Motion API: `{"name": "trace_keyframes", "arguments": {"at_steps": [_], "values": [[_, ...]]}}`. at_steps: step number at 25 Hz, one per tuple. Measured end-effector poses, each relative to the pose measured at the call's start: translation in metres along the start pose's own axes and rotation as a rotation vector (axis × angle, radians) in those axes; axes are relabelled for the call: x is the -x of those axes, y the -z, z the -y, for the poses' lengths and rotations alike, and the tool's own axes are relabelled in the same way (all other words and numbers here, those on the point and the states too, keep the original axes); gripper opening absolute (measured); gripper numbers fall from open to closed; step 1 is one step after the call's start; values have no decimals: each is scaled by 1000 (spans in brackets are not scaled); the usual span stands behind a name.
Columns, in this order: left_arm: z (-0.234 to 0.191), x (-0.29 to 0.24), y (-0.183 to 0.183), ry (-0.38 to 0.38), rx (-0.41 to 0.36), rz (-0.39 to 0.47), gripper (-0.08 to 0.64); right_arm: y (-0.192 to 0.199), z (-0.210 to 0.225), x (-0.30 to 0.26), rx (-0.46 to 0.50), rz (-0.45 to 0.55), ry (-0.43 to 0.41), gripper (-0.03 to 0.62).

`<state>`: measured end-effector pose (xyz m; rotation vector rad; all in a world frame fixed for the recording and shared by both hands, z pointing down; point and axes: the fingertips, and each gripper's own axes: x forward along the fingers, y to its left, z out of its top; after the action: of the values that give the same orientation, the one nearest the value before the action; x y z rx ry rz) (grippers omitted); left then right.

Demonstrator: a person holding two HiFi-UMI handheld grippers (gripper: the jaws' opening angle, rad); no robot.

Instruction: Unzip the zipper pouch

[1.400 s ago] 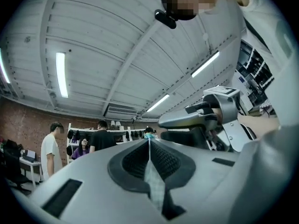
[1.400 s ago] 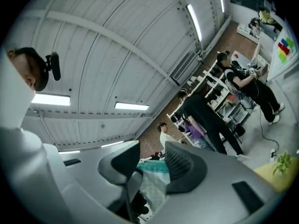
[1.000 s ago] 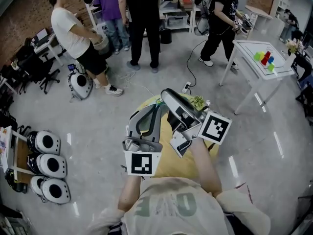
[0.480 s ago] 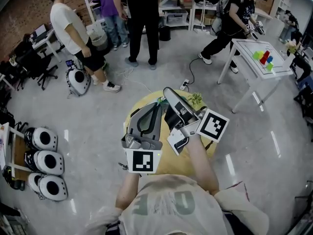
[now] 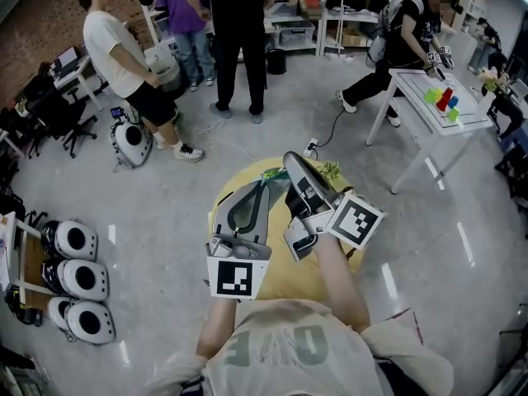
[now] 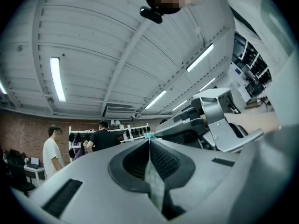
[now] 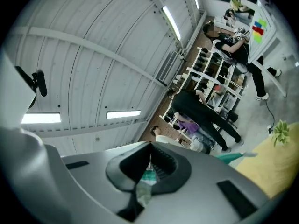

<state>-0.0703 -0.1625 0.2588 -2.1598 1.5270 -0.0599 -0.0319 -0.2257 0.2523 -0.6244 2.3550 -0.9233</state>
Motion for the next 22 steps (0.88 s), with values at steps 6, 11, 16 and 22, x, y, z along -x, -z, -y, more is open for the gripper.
{"name": "trace_keyframes", "arguments": {"at_steps": [6,11,16,22], "values": [[0,4,-1,17,-9,-5,29,-6,5,4,29,27,27,29],[-9,9,1,-20,95,12,29,-7,17,7,50,39,72,29],[-15,16,2,-32,121,11,29,-4,23,11,59,48,111,29],[-19,20,-1,-46,125,12,29,-5,26,10,67,54,116,29]]}}
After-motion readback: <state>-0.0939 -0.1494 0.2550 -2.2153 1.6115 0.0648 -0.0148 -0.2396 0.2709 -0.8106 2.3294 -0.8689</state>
